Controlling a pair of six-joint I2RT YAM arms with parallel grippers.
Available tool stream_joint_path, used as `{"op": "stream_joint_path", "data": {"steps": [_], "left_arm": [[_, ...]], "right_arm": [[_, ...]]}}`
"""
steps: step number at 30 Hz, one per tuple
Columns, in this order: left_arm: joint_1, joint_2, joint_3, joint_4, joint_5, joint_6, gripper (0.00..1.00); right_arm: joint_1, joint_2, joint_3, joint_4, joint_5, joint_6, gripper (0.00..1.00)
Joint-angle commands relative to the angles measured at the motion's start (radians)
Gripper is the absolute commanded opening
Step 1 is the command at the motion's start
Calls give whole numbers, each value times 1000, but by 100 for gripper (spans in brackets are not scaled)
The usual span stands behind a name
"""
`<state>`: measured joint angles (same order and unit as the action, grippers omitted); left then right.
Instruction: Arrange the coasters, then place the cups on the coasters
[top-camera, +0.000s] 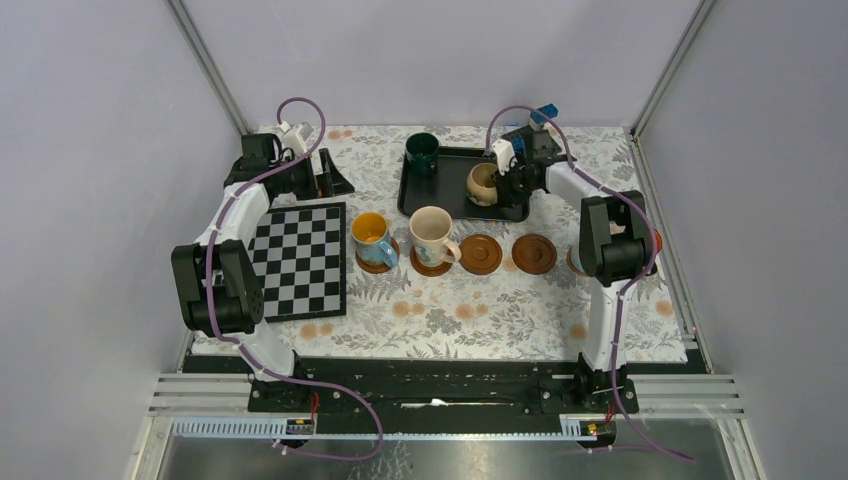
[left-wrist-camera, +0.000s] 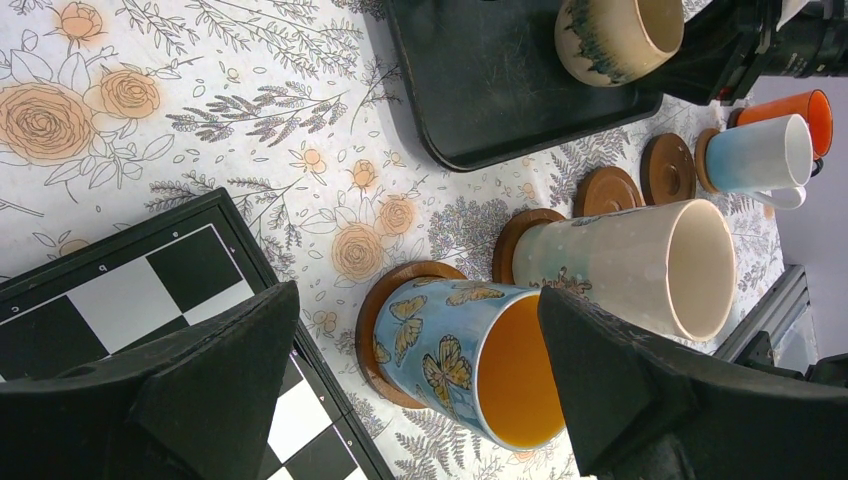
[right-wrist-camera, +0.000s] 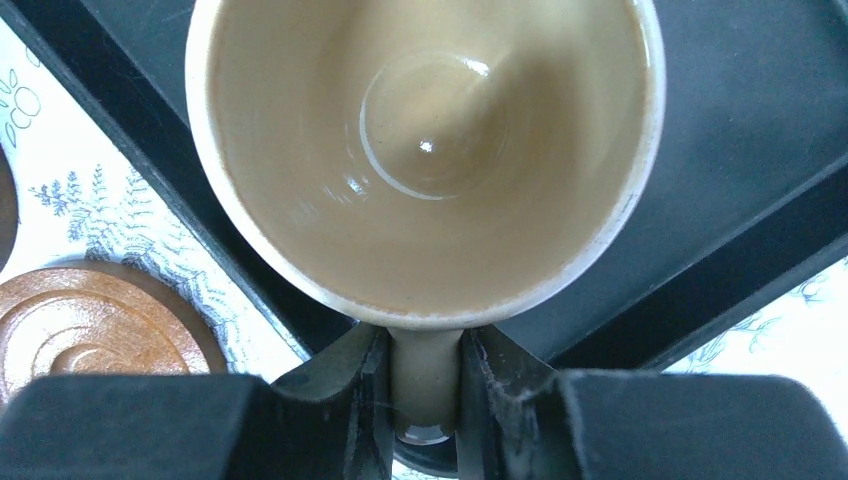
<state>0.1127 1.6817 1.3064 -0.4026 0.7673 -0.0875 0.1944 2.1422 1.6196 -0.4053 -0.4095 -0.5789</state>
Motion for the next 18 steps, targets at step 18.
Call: {"op": "stream_joint_path", "data": {"steps": [18], "left_arm": [[7, -81, -20, 16, 41, 30, 99]], "right_arm": [[-6, -597, -520, 429, 73, 384, 0]]}}
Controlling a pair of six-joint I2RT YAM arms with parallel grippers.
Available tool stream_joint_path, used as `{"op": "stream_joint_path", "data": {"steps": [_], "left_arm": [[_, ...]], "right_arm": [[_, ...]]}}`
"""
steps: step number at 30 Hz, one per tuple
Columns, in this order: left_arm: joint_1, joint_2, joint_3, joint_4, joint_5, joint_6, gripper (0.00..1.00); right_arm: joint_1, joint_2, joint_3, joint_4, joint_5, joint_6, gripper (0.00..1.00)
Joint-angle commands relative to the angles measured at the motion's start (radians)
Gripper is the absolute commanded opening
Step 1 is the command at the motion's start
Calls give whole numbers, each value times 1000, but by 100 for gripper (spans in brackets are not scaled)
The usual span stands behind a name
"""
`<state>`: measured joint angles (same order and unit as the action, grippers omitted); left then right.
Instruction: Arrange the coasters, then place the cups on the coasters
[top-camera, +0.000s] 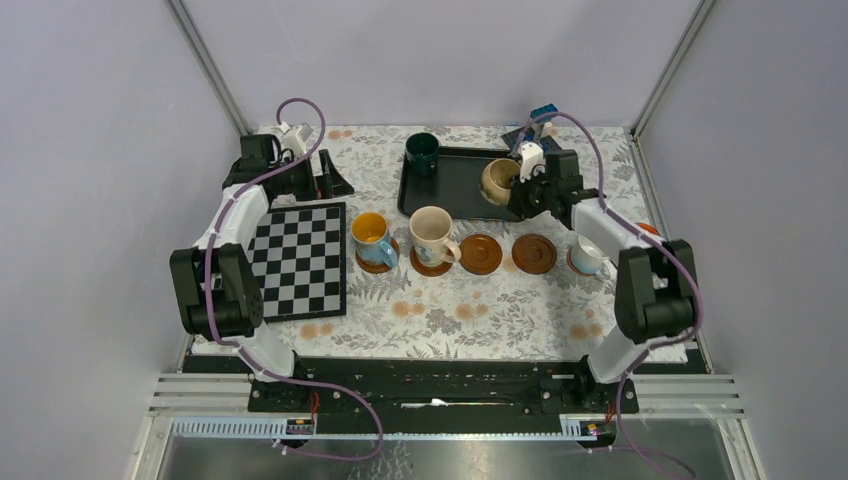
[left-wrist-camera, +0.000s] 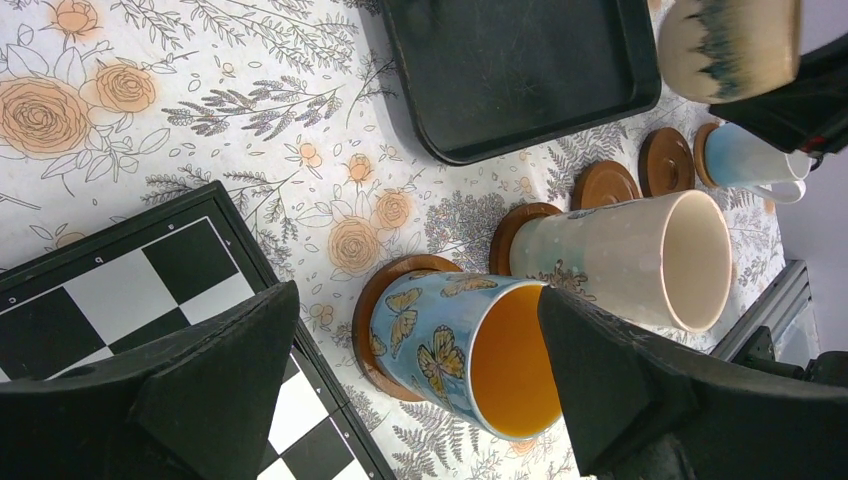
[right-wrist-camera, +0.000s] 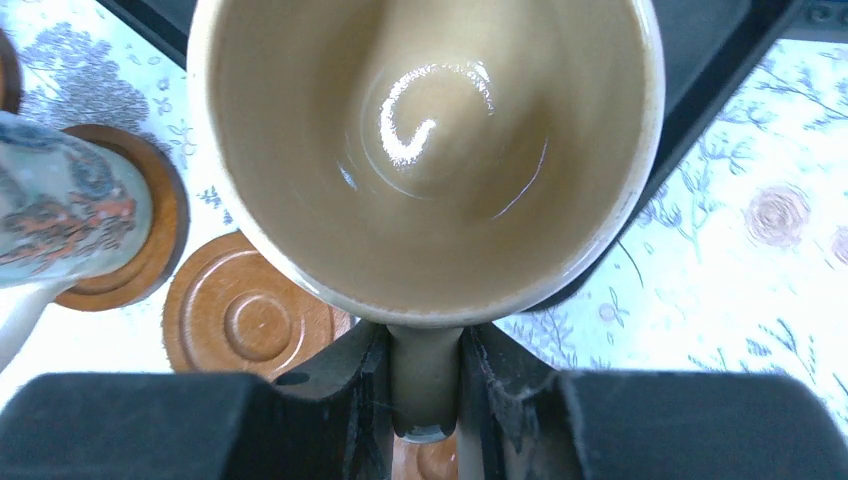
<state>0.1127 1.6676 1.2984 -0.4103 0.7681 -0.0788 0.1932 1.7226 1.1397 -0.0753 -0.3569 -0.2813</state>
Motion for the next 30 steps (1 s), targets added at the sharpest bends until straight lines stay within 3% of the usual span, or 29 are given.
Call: {"op": "stream_joint_path", "data": {"steps": [1, 12, 30], "left_arm": [[6, -70, -15, 24, 41, 22, 99], [5, -80, -32, 18, 52, 22, 99], [5, -81, -22, 24, 46, 24, 99]], "right_arm": [[-4, -207, -63, 67, 27, 87, 0], [-5, -418, -220, -281, 113, -50, 0], [-116, -378, -306, -260, 131, -123, 0]]}}
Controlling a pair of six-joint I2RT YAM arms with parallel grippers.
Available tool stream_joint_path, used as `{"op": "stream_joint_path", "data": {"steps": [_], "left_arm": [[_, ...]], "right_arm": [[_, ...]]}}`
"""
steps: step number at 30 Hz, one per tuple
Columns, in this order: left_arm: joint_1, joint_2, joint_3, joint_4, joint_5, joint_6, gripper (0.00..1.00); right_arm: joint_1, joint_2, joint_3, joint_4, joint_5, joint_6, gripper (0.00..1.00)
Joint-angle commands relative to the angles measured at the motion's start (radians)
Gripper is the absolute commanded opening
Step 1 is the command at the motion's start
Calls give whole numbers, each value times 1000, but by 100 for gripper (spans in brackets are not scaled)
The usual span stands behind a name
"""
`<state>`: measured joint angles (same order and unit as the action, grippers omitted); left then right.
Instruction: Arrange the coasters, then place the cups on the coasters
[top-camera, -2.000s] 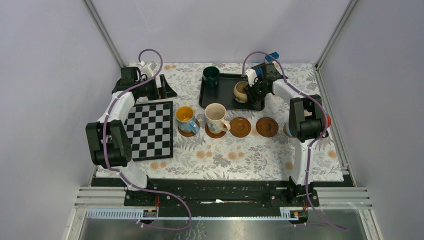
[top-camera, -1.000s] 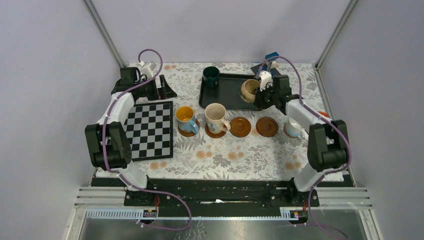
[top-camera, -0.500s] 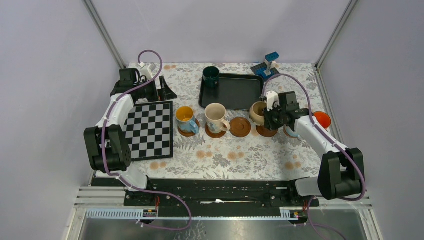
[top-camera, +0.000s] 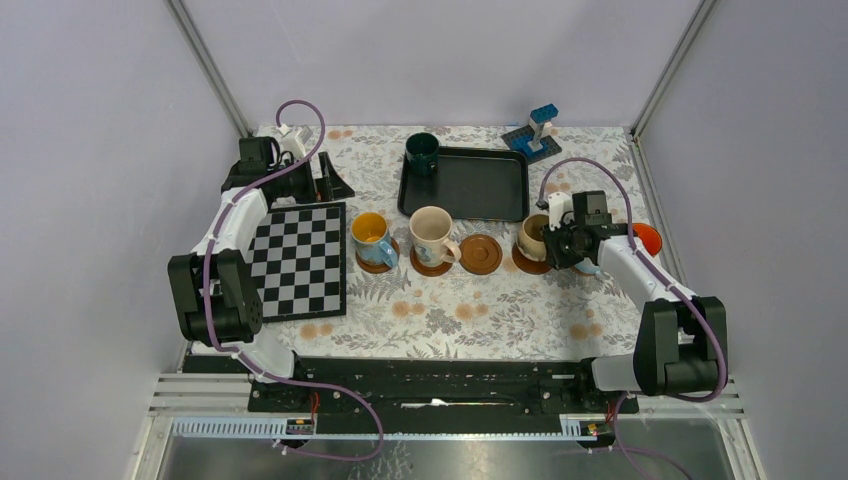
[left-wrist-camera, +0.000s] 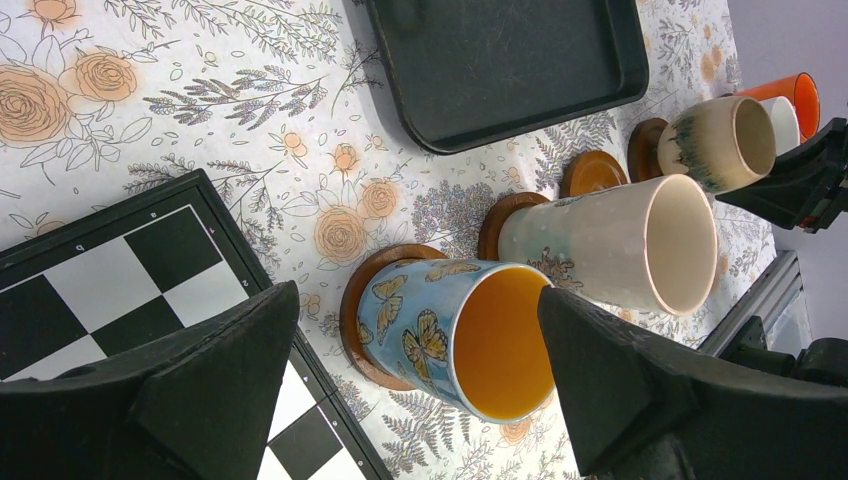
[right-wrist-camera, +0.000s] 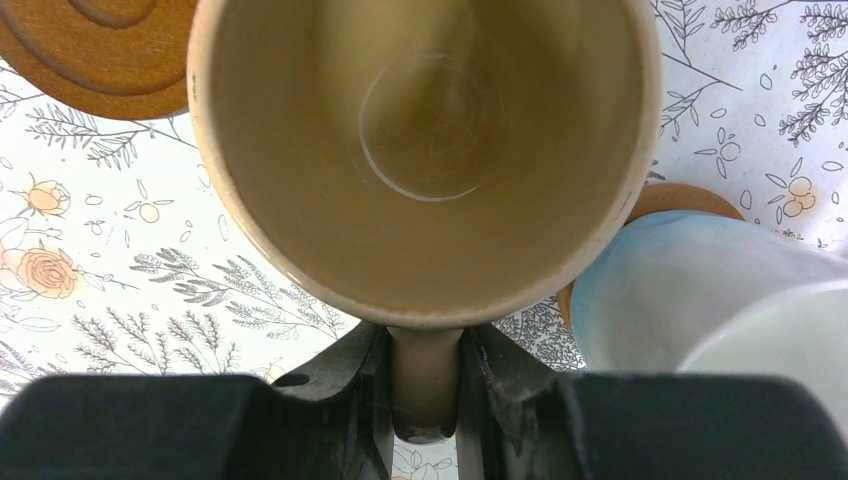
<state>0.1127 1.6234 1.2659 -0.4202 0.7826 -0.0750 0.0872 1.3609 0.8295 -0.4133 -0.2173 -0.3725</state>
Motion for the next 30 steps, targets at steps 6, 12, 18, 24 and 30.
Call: {"op": "stream_joint_path", "data": {"steps": [6, 12, 18, 24, 30], "left_arm": [[4, -32, 5, 35, 33, 14, 99], [5, -34, 3, 35, 28, 12, 99], [5, -35, 1, 36, 26, 12, 99], [4, -31, 3, 43, 30, 5, 99], [5, -28, 4, 43, 30, 4, 99]], "right_arm": [[-11, -10, -21, 107, -29, -23, 0], [-12, 13, -41, 120, -17, -10, 7], [-12, -4, -56, 97, -19, -15, 34], [-12, -52, -68, 53, -22, -33, 52], [-12, -93, -29, -24, -17, -47, 66]]}}
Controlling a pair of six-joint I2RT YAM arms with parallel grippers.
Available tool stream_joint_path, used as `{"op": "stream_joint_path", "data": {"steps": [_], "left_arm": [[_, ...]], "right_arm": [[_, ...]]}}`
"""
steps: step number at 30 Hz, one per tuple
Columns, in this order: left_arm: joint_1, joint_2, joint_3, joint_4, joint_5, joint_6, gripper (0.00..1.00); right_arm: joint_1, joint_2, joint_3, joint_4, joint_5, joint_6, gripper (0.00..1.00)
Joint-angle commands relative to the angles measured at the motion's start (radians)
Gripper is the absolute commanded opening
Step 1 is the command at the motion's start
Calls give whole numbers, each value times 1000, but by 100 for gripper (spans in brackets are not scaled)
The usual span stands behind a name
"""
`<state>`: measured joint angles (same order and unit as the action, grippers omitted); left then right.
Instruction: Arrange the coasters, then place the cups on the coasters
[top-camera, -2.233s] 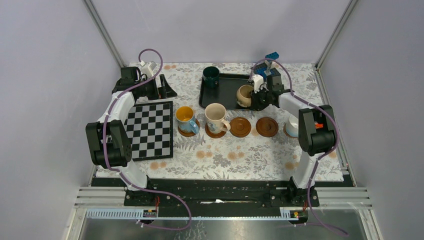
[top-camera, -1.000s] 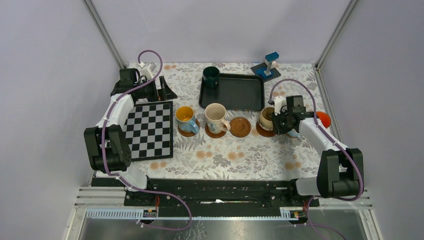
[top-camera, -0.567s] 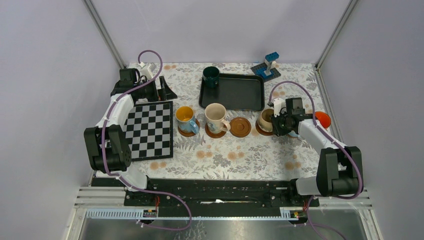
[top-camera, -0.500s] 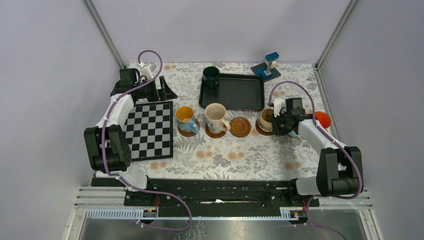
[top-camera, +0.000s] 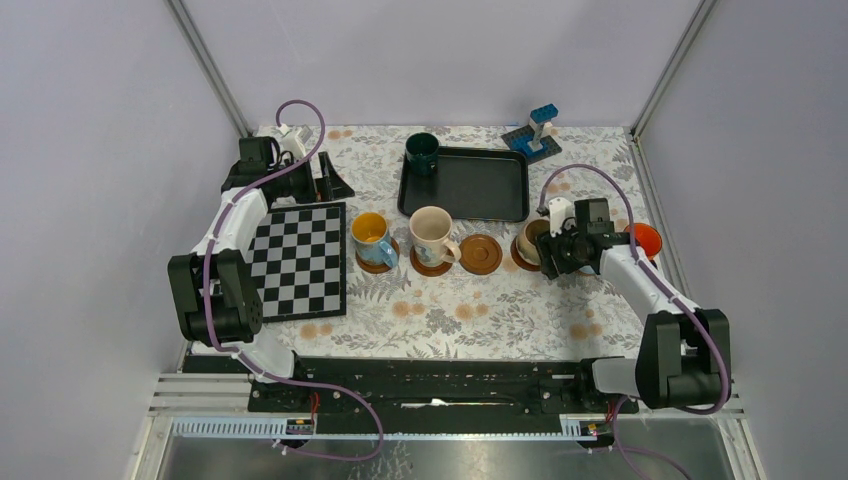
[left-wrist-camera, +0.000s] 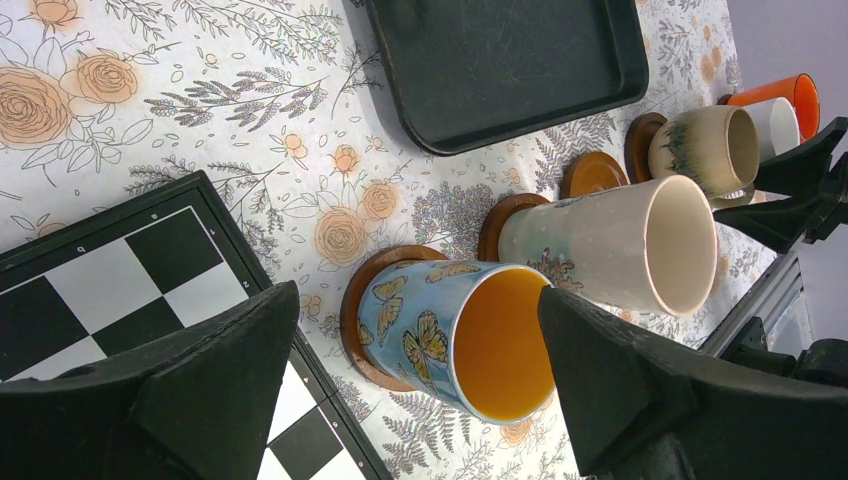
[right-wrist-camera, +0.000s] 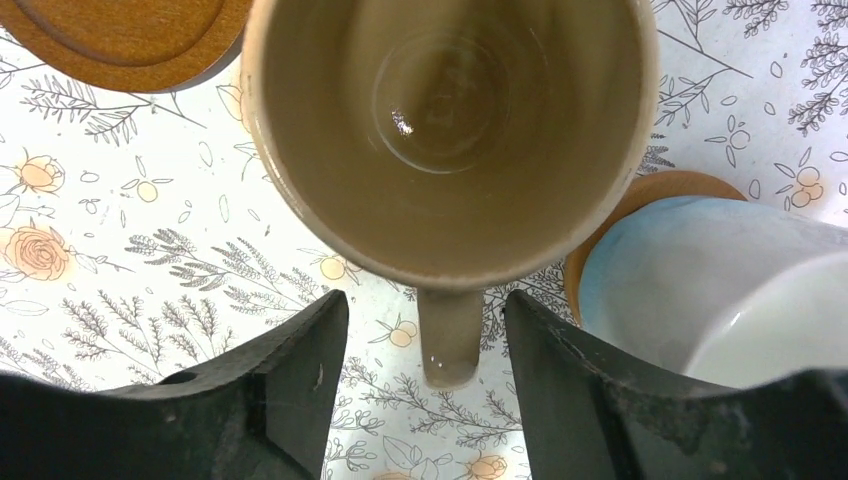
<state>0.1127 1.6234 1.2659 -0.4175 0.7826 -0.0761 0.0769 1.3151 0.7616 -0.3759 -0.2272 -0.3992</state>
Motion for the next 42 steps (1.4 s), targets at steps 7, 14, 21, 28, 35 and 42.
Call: {"op": "stream_joint_path", "data": {"steps": [7, 14, 21, 28, 35, 42], "left_arm": [[4, -29, 6, 40, 25, 7, 99], [4, -12, 25, 40, 19, 0, 99], [4, 1, 68, 8, -15, 21, 99], [7, 2, 66, -12, -52, 26, 99], [9, 14, 70, -16, -72, 26, 99], [13, 18, 63, -15, -80, 30, 99]], "right_arm": [[0, -73, 210, -202, -73, -9, 89], [42, 86, 471, -180, -112, 54, 93], [154, 410, 814, -116, -19, 162, 89], [254, 750, 1184, -131, 44, 238, 88], [353, 996, 1464, -135, 71, 262, 89], [390, 1227, 1766, -213, 124, 289, 87]]}}
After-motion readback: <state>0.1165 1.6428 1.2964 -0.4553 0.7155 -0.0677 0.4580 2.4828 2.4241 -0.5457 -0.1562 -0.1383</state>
